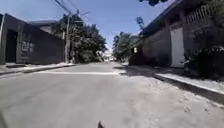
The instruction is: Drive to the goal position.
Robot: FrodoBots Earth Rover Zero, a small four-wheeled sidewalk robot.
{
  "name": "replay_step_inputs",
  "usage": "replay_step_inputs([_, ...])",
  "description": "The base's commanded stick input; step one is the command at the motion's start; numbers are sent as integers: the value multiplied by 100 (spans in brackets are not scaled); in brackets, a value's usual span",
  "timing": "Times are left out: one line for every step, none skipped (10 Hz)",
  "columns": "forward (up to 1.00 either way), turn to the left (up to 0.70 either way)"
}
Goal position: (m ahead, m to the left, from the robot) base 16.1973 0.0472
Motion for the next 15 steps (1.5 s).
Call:
replay_step_inputs([100, 0])
replay_step_inputs([100, 0])
replay_step_inputs([100, 0])
replay_step_inputs([100, 0])
replay_step_inputs([100, 0])
replay_step_inputs([100, 0])
replay_step_inputs([100, 0])
replay_step_inputs([100, 0])
replay_step_inputs([100, 0])
replay_step_inputs([100, 0])
replay_step_inputs([100, 0])
replay_step_inputs([100, 0])
replay_step_inputs([100, -13])
replay_step_inputs([100, -38])
replay_step_inputs([100, -12])
